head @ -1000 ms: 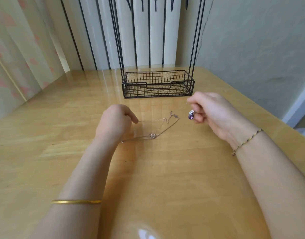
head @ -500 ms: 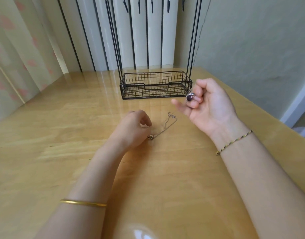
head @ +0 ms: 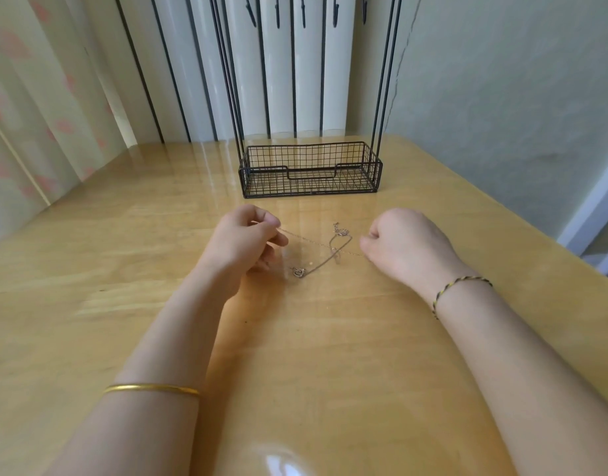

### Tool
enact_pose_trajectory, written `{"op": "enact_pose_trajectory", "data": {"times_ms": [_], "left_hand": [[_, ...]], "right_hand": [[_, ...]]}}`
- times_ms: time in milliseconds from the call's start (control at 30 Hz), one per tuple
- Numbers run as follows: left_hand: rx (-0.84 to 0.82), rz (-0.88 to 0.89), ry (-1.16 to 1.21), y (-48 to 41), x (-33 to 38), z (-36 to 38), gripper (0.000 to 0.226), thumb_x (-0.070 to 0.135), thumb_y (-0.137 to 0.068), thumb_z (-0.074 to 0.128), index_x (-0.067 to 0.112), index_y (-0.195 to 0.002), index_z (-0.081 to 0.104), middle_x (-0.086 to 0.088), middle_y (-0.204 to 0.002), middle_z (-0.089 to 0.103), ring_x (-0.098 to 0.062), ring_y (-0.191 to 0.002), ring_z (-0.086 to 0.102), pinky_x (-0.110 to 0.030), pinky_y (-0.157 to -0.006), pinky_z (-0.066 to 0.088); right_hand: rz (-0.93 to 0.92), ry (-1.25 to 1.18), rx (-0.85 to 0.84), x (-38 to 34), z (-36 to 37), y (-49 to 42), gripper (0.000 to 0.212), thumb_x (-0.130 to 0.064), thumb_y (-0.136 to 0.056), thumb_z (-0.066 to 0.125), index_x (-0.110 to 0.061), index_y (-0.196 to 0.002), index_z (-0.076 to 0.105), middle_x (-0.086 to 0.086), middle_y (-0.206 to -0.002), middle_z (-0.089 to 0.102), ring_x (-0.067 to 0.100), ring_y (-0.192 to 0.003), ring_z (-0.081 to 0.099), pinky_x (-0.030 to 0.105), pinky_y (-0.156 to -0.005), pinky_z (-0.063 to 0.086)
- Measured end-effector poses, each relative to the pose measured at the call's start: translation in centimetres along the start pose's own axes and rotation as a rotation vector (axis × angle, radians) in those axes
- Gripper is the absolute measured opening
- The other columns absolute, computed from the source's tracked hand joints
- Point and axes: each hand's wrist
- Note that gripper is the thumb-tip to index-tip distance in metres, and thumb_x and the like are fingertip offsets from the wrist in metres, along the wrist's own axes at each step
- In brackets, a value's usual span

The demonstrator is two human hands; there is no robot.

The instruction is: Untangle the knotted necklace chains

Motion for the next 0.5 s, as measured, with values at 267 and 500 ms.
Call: {"op": "enact_pose_trajectory", "data": {"times_ms": [267, 500], "left_hand": [[0.011, -0.180, 0.194, -0.2, 0.3, -0.2, 0.014, 0.005, -0.092, 0.048, 0.012, -0.086, 0.059, -0.003, -0.065, 0.052, -0.008, -0.040, 0.031, -0.015, -0.036, 0.028], [-0.031, -0.200, 0.234, -0.3, 0.3, -0.6, 0.026, -0.005, -0.089, 0.043, 0.013, -0.072, 0.048, -0.008, -0.080, 0.056, -0.011, -0.048, 0.036, -0.015, -0.035, 0.029]], "right_hand": [[-0.065, -0.265, -0.230, 0.4, -0.3, 0.3, 0.049, -0.039, -0.091, 0.052, -0.012, -0.054, 0.069, -0.002, -0.061, 0.064, 0.016, -0.064, 0.059, 0.028, -0.067, 0.046], [-0.040, -0.926, -0.195, 0.4, -1.7, 0.1, 0.041, -0.021, -0.086, 0.060, -0.016, -0.047, 0.048, -0.002, -0.048, 0.043, 0.008, -0.041, 0.024, 0.018, -0.038, 0.017]]}}
Point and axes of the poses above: each hand's wrist, its own y-axis away from the middle knuckle, its own z-axis out of the palm, x = y × z
